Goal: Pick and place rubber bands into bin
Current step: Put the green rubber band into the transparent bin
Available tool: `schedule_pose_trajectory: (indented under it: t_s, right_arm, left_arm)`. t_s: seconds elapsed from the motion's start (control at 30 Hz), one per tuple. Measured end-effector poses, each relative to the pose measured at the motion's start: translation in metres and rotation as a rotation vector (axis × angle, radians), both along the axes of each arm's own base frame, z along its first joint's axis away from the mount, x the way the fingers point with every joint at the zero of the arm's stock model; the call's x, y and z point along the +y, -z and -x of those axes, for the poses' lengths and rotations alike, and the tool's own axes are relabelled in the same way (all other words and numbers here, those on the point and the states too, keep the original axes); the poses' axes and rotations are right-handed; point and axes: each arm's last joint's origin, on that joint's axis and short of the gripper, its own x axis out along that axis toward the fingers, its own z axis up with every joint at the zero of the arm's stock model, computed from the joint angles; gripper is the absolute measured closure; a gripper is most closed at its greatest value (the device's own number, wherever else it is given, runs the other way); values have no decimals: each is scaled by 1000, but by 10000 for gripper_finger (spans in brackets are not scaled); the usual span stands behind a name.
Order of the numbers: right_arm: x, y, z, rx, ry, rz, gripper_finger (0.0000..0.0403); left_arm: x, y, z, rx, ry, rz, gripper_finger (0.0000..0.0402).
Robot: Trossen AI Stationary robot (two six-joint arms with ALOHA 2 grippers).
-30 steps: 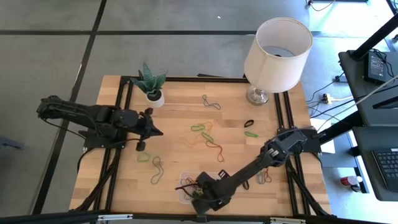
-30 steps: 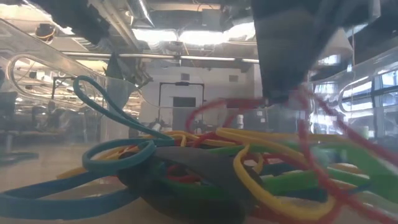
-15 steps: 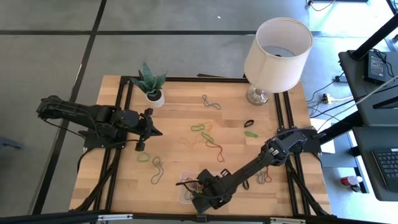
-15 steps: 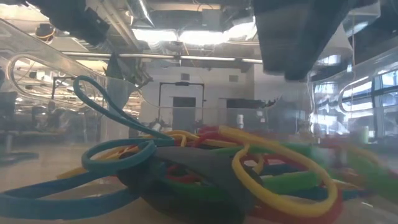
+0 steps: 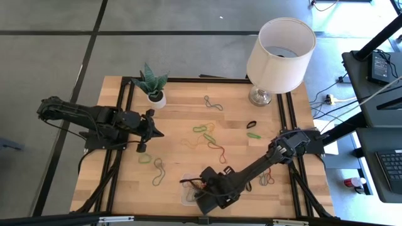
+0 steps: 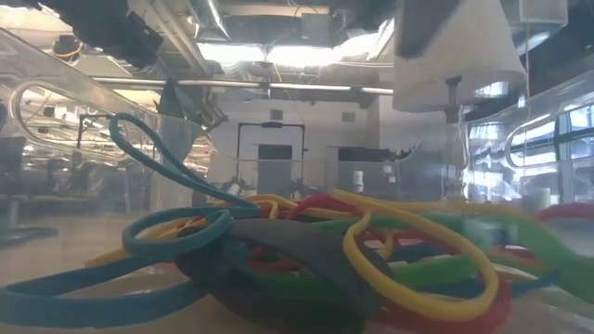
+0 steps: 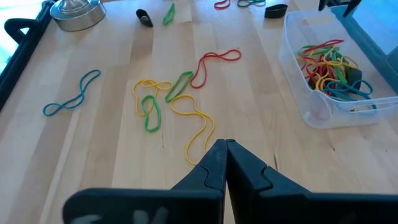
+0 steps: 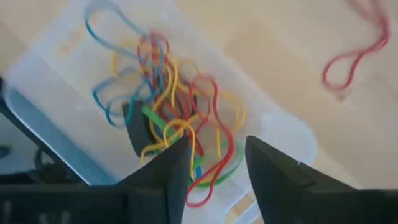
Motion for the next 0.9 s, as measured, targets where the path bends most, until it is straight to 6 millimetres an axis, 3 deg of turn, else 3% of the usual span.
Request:
schedule_pose_trajectory:
  t_s: [0.13, 0.27, 0.4, 0.57, 0.9]
  right_arm:
    - [-7, -12, 6, -26, 9, 79, 307]
    - [-14, -11, 14, 39, 5, 170, 388]
    - [-27, -11, 17, 63, -17, 206, 397]
    - [-48, -6, 36, 64, -4, 228, 400]
    - [-108, 20, 126, -228, 100, 52, 401]
  left_arm:
    - [0, 0, 0, 0, 0, 0, 400]
    - [0, 0, 0, 1, -1, 0, 398]
    - [0, 0, 0, 4, -5, 7, 399]
    - [0, 1, 0, 7, -2, 13, 399]
    - [0, 1, 0, 7, -12, 24, 398]
